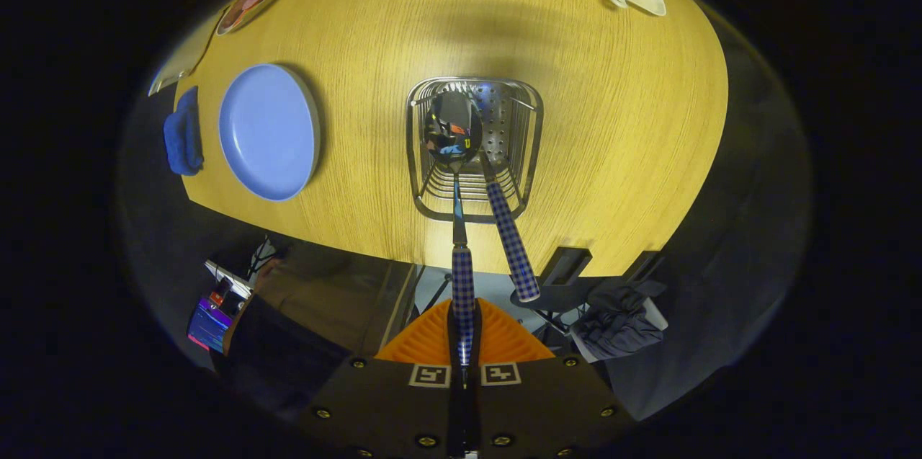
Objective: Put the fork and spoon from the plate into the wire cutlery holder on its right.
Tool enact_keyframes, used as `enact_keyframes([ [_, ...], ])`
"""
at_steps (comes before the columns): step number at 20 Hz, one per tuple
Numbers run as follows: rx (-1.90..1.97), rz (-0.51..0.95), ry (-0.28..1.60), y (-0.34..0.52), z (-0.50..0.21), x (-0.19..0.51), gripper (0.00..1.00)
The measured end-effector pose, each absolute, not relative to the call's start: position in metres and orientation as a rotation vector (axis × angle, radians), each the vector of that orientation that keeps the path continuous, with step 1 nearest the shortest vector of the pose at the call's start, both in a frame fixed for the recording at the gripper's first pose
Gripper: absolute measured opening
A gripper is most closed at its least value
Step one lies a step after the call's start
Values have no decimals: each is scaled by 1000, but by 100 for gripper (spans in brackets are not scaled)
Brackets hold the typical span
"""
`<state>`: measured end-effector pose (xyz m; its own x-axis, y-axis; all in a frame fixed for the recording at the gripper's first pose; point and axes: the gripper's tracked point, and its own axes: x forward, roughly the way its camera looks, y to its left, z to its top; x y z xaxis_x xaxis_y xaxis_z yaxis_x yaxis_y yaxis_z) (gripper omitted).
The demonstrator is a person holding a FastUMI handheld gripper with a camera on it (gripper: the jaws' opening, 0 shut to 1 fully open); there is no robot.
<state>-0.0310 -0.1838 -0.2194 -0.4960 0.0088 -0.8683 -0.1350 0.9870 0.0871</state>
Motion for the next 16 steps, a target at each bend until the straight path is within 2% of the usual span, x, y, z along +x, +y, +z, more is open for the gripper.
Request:
enact_keyframes([
  [12,-213,156,2177,-182,-235,-29,1],
  [16,-227,153,2173,-181,-237,-22,5],
])
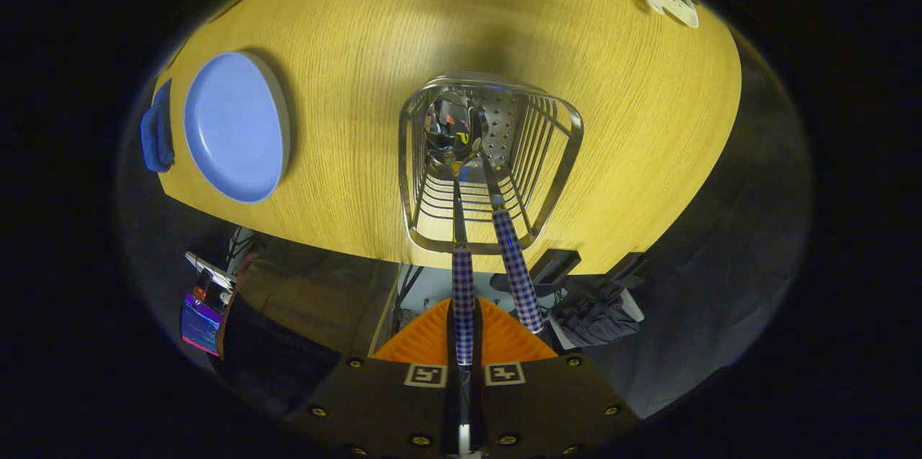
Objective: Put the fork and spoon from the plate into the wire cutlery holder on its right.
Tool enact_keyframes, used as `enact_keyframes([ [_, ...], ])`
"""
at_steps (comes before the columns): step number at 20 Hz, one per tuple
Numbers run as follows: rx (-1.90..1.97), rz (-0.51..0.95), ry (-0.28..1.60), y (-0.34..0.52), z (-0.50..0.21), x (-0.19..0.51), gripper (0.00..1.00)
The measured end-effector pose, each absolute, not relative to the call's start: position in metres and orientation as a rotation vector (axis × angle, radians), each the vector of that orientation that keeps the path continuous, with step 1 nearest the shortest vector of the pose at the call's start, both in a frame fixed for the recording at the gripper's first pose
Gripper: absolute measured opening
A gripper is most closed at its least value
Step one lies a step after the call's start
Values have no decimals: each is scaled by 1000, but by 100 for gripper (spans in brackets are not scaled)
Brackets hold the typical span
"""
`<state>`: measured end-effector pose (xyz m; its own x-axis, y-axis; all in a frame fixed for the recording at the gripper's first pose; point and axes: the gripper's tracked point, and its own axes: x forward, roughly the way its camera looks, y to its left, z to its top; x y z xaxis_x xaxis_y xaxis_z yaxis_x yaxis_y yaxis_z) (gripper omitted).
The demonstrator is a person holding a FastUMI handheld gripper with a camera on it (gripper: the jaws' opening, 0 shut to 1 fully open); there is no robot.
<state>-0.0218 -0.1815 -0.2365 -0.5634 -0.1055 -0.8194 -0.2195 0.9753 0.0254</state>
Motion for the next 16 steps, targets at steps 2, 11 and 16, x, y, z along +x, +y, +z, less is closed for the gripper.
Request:
enact_keyframes([
  [2,-252,160,2164,-184,-236,-18,8],
  [11,-304,176,2063,-191,-220,-2,19],
  [16,-276,187,1879,-178,-202,12,18],
])
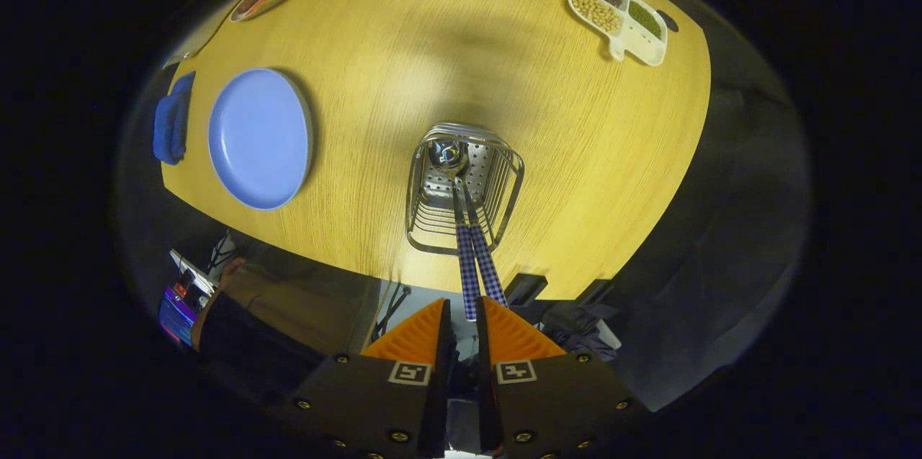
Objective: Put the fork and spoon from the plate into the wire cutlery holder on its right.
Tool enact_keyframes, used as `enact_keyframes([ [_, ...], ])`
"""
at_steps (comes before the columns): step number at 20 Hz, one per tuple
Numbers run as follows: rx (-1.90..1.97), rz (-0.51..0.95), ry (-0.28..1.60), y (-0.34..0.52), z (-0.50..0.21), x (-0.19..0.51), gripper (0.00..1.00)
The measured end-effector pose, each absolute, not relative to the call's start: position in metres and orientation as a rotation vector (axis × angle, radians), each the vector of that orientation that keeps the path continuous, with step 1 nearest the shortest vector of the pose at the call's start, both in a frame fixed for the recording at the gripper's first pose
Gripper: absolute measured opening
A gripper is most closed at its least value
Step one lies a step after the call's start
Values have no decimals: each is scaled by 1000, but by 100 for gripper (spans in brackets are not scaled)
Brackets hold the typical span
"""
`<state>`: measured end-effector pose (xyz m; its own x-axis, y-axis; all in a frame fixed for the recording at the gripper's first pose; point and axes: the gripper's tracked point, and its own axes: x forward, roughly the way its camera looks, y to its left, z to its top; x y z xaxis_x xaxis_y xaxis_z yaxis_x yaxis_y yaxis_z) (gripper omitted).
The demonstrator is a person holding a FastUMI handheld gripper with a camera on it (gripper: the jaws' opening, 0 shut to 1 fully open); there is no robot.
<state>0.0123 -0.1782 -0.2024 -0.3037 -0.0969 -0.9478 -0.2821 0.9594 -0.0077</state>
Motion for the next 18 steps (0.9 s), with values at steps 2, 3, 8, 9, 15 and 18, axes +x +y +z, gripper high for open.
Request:
enact_keyframes([
  [2,-230,210,1776,-161,-197,12,18],
  [3,-199,225,1712,-149,-194,13,19],
  [8,-100,199,1262,-101,-163,38,18],
  [9,-62,194,1172,-83,-157,35,19],
  [15,136,100,572,-28,-94,24,19],
  [18,104,105,450,-18,-71,7,18],
])
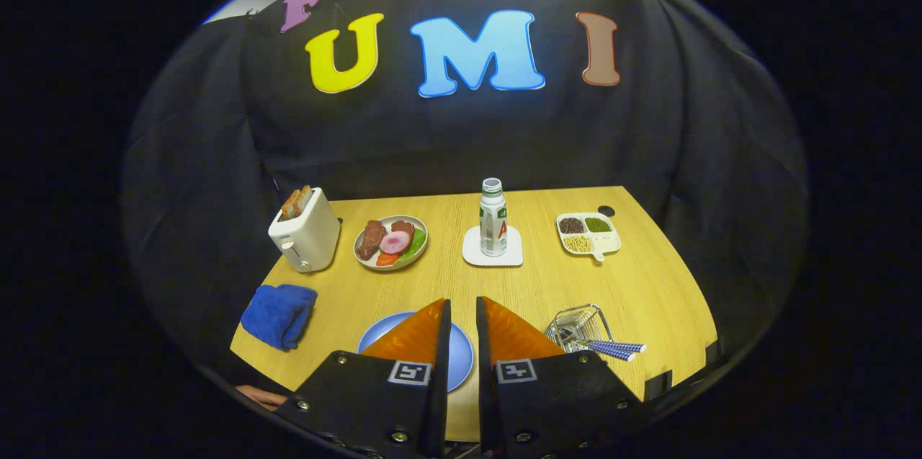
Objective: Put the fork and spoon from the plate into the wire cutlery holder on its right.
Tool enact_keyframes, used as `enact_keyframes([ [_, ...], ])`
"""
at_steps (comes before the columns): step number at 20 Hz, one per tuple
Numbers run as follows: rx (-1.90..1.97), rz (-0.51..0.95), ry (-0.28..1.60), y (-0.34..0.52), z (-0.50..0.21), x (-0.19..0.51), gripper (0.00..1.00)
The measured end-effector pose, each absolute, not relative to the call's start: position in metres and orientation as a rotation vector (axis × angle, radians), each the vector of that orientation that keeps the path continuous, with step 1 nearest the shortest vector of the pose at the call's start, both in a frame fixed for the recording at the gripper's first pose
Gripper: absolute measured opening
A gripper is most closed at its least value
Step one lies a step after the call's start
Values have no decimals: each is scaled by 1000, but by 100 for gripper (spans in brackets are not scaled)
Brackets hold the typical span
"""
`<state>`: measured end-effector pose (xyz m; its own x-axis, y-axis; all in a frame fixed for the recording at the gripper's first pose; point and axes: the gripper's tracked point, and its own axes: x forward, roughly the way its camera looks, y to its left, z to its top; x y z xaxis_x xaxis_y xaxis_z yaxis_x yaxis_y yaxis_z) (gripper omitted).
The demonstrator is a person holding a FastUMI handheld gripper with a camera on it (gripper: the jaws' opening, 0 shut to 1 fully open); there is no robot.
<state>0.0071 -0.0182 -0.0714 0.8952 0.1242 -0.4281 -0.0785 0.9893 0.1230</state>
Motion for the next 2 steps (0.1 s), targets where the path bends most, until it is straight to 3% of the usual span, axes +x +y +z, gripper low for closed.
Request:
enact_keyframes([
  [2,109,106,369,-11,-55,6,19],
])
